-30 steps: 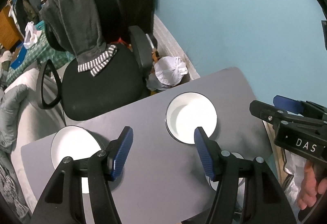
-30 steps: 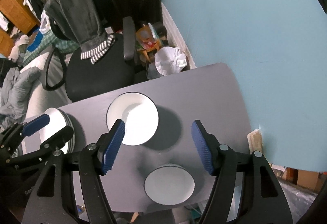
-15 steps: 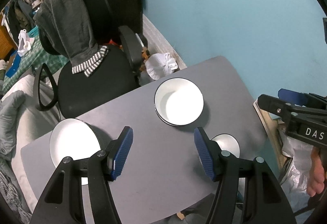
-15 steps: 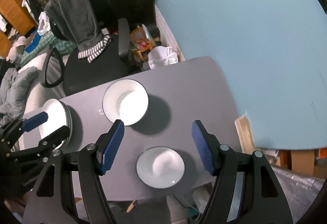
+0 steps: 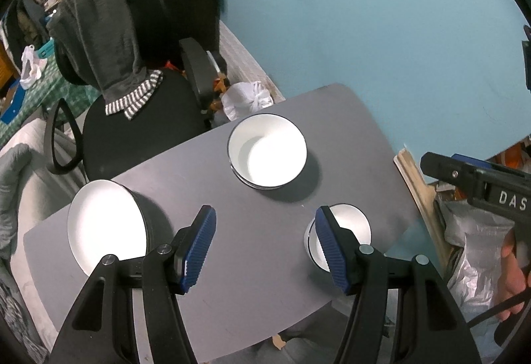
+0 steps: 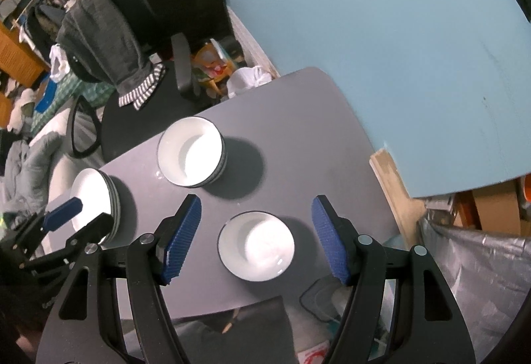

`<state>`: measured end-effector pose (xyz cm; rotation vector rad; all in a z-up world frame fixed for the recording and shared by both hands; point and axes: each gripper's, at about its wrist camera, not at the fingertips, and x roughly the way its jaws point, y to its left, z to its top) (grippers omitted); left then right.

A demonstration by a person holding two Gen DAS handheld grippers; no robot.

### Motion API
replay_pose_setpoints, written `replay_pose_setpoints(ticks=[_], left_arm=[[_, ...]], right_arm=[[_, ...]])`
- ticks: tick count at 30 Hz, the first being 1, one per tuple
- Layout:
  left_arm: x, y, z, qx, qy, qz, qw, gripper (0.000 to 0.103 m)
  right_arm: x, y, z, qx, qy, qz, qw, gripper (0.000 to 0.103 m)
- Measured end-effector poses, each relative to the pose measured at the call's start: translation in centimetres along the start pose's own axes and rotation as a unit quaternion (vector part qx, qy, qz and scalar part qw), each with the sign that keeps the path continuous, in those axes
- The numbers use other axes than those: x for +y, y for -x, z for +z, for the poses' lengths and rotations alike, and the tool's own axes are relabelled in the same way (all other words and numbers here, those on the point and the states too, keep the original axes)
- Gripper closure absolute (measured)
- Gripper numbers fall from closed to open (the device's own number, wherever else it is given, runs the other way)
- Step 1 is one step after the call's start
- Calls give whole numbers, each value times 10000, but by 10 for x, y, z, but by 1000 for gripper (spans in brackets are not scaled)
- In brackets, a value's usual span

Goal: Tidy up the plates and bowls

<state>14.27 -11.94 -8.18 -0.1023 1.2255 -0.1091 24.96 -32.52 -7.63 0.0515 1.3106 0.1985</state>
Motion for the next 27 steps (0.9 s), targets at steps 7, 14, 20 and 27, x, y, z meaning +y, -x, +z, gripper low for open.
replay_pose_setpoints(ticks=[7,14,20,27], left_arm=[[-9,-7,-1,110,-156,-175,9997,40],[-24,-22,-3,161,-624,-38,9979,40],[-34,-41,-3,340,-948,-86,9949,40],[-44,-76,-10,703,-1049,-128,9919,40]], right_arm=[[-14,-4,-10,50,-234,-82,9997,34],[-26,-9,-21,98,-350,-118,9993,34],[-37,-20,-34,140,-439,-174,9988,34],[-50,-45,-54,325,-531,-121,9980,34]])
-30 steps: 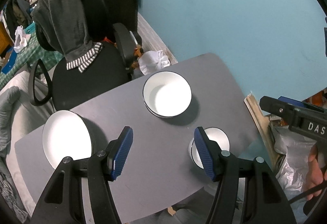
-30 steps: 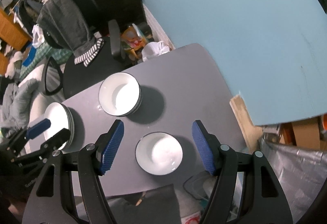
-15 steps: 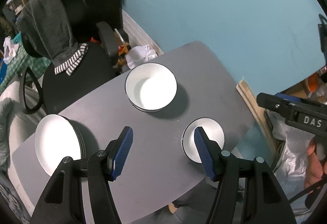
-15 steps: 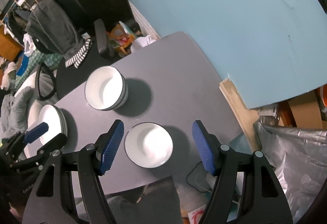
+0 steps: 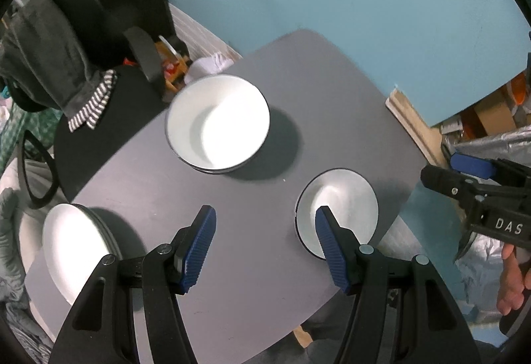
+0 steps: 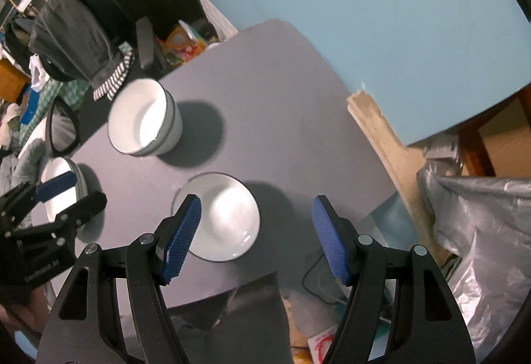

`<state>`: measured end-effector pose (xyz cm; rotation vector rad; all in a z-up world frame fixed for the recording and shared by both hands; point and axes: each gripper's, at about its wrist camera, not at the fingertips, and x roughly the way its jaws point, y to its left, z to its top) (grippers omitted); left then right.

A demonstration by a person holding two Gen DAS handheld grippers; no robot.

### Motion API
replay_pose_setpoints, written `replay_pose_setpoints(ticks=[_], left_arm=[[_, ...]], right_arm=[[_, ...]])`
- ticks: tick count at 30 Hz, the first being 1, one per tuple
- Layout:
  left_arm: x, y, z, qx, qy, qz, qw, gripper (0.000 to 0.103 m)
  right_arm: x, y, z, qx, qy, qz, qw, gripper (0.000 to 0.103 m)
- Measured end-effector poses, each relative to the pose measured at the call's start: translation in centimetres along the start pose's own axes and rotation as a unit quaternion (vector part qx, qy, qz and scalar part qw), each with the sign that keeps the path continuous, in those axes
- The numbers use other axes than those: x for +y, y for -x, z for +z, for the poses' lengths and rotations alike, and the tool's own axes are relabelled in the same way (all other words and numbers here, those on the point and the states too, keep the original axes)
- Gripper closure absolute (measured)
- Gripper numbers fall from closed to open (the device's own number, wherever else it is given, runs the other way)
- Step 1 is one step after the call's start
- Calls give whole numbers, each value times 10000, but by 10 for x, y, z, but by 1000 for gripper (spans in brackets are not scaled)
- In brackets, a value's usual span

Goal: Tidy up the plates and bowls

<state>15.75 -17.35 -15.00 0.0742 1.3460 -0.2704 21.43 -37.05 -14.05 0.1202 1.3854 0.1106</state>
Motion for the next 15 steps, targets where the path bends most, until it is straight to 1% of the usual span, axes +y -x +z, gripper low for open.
replay_pose_setpoints(ticks=[5,8,11,15], left_arm=[[-10,-24,-3,151,-160,39,9997,40],[-14,-36,-6,242,-243,60,9994,40],[-16,-49,-9,320,-233,10,9992,40],[-15,-66,-12,475,-94,-61,9988,40]], right_arm=[[-11,-24,-10,123,-18,-12,9999,34],[-14,-38,-16,201,131,-2,9997,34],[-14,-51,-19,240,258,-39,9994,34],[-13,-69,-21,328,407,-46,9986,34]])
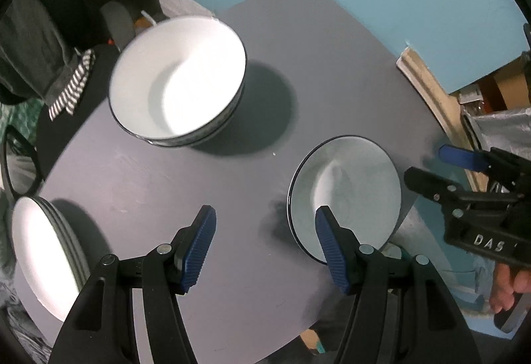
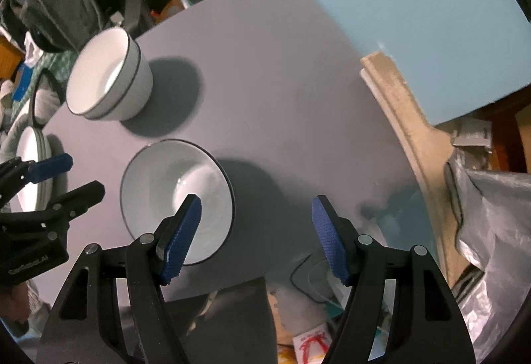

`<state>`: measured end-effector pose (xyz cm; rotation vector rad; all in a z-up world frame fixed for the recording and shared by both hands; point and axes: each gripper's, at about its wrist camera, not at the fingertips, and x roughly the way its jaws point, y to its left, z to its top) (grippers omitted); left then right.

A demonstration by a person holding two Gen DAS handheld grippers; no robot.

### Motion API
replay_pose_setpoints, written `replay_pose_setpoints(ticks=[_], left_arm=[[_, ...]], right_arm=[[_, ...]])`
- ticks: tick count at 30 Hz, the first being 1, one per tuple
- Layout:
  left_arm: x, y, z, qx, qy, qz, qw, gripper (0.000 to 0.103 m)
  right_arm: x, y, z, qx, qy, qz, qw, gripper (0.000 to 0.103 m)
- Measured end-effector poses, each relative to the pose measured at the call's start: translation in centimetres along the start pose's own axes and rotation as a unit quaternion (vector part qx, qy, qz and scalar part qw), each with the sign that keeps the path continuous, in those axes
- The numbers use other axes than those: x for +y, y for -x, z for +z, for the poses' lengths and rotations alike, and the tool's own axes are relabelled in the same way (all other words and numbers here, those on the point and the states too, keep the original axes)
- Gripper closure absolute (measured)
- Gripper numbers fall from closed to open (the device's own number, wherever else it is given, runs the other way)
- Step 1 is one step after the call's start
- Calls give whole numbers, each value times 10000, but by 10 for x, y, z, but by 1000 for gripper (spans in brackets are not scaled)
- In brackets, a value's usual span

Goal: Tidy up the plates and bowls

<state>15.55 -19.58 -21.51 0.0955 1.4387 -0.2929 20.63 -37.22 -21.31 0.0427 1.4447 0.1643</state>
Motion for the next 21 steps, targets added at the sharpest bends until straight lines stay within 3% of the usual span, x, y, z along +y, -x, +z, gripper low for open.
replay_pose_setpoints(ticks=[15,21], left_arm=[[3,-39,-3,303,298,20,9991,40],[4,-46,-5,369,282,46,9989,40]], right_arm=[[0,-55,-5,332,107,324,9989,34],[-7,-59,-6,264,121,355,9989,34]])
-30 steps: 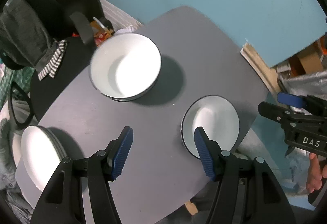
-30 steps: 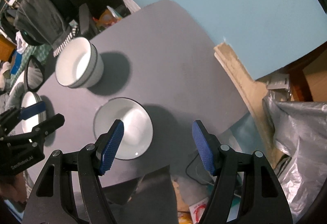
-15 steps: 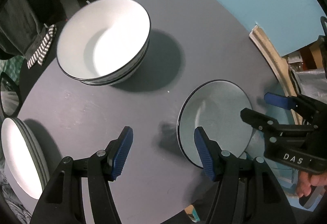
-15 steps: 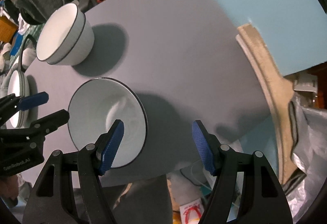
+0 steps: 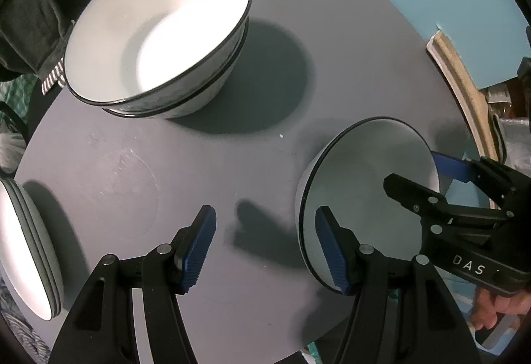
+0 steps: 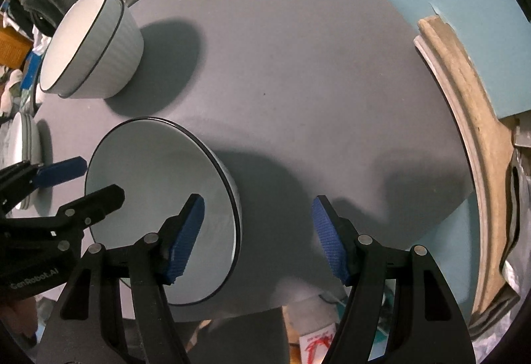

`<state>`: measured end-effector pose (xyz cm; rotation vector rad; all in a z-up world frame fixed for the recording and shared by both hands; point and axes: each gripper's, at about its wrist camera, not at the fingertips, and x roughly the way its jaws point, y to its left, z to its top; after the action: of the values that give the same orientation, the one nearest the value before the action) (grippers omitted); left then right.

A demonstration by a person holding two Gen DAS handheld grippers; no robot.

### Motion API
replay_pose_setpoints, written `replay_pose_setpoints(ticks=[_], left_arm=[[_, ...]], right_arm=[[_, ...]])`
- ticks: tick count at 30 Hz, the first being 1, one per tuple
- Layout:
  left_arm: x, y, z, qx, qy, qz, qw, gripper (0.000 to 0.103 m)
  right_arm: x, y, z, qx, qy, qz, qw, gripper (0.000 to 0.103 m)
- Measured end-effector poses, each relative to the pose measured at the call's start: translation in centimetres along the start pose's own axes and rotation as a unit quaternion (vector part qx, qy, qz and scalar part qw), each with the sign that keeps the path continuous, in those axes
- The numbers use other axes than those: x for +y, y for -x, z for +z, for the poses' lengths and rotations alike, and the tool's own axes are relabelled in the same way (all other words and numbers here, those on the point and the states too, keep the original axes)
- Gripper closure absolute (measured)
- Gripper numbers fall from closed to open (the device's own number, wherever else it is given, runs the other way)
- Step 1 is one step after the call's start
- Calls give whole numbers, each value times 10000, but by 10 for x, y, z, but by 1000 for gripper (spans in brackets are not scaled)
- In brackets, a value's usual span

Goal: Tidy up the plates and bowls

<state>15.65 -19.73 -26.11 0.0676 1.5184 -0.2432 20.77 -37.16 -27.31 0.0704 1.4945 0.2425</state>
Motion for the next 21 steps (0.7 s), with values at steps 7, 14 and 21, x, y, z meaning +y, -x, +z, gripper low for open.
replay_pose_setpoints(ticks=[7,14,21], left_arm=[[1,-4,2,99,-24,-100,9999,51],[5,-8,8,231,115,-401,9989,69],[3,-14,8,357,143,-658,9971,88]], right_arm=[[3,-1,-6,-21,71,18,10000,35],[7,-2,-4,10,184,56,9998,52],[11,-2,-7,91,259,67,9996,76]])
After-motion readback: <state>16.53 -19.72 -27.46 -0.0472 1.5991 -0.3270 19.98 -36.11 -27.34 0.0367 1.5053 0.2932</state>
